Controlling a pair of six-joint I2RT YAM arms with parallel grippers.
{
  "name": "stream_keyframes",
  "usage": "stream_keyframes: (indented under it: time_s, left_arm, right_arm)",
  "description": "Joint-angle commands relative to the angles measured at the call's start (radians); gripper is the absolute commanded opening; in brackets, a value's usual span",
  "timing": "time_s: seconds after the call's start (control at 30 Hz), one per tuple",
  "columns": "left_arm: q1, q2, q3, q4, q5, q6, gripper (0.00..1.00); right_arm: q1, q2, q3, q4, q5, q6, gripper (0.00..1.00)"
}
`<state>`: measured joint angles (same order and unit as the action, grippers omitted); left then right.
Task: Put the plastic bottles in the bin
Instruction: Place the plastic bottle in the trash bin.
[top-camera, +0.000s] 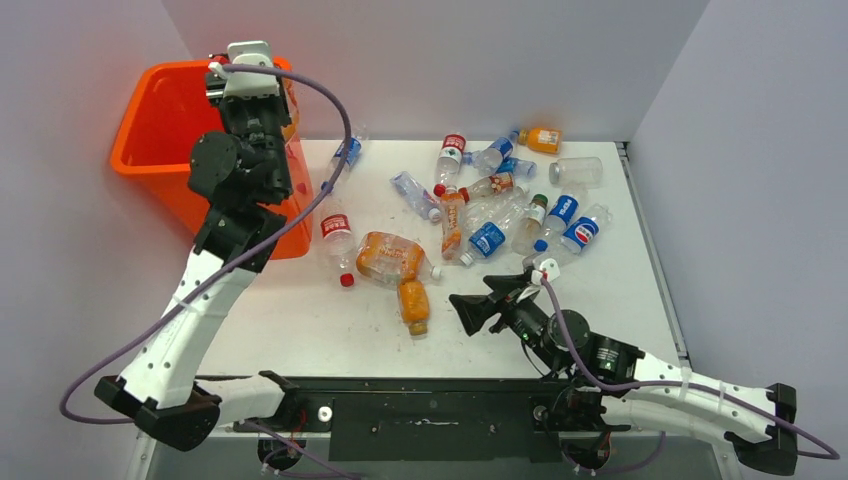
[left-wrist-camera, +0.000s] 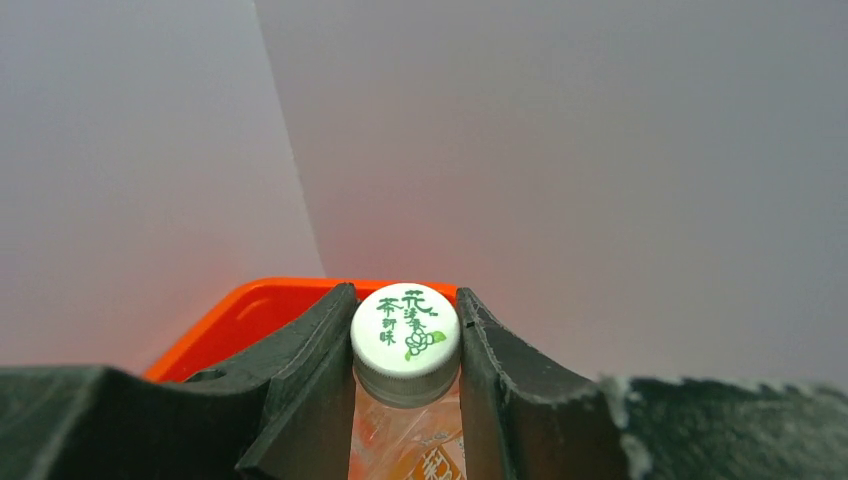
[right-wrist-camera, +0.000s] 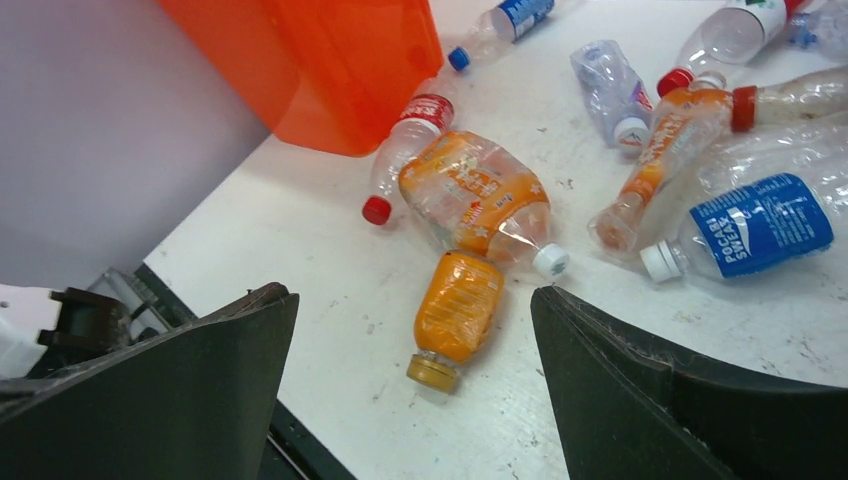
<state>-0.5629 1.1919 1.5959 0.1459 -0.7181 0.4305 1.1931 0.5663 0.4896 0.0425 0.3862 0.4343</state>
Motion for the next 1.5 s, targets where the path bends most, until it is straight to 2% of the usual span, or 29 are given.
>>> stream_keyframes:
  time_s: [0.0,0.2,0.33,0.5,0.53,0.67,0.7,0.8,0.9,0.97,1.03,1.13,1.2,1.33,1.47]
  left_arm:
    - [0.078,0.049,0.095,0.17,-0.006,0.02,0.0]
    - [0.16,0.109,0.047,0.281,-0.089,0.066,0.0]
    - [0.215,0.125,0.008,0.358,-0.094,0.062,0.0]
    - [0.233,0.162,-0.05,0.399,-0.079,0.102,0.02]
    - [0.238,0.166,-0.055,0.38,-0.083,0.084,0.17]
    - [0.228,0.15,-0.043,0.295,-0.066,0.001,0.94]
    - [0.21,0.132,-0.042,0.302,-0.049,-0.004,0.97]
    - [0.105,0.083,0.005,0.305,-0.036,0.04,0.96]
    - [-0.065,0.025,0.031,0.239,-0.024,0.06,0.96]
    - [-0.177,-0.028,0.014,0.12,0.031,0.004,0.96]
    - [-0.244,-0.088,-0.019,-0.036,0.109,-0.127,0.96]
    - [-0.262,-0.142,-0.088,-0.298,0.282,-0.347,0.96]
    - [-0.264,-0.178,-0.176,-0.411,0.375,-0.464,0.96]
    - [-0.268,-0.272,-0.403,-0.52,0.519,-0.573,0.96]
    - [-0.266,-0.408,-0.639,-0.51,0.568,-0.681,0.96]
  right_arm:
    - [0.006,0.053,0.04,-0.034,0.096,0.021,0.9]
    - [0.005,-0.024,-0.033,-0.006,0.149,0.047,0.9]
    - [0.005,-0.02,-0.023,-0.079,0.152,0.059,0.9]
    - [0.005,-0.071,-0.013,-0.169,0.262,0.093,0.9]
    - [0.005,-0.093,-0.015,-0.176,0.274,0.094,0.89]
    - [0.005,-0.11,0.0,-0.217,0.285,0.107,0.9]
    - [0.005,-0.104,0.006,-0.232,0.288,0.112,0.9]
    - [0.005,-0.082,0.018,-0.255,0.292,0.112,0.9]
    - [0.005,-0.051,0.025,-0.232,0.27,0.09,0.9]
    - [0.003,-0.01,0.031,-0.211,0.251,0.078,0.9]
    - [0.002,0.051,0.042,-0.2,0.233,0.076,0.9]
    - [-0.003,0.164,0.049,-0.168,0.183,0.081,0.9]
    - [-0.017,0.251,0.051,-0.136,0.118,0.096,0.9]
    - [-0.058,0.422,0.062,-0.025,-0.07,0.116,0.9]
    - [-0.076,0.55,0.07,0.068,-0.175,0.134,0.9]
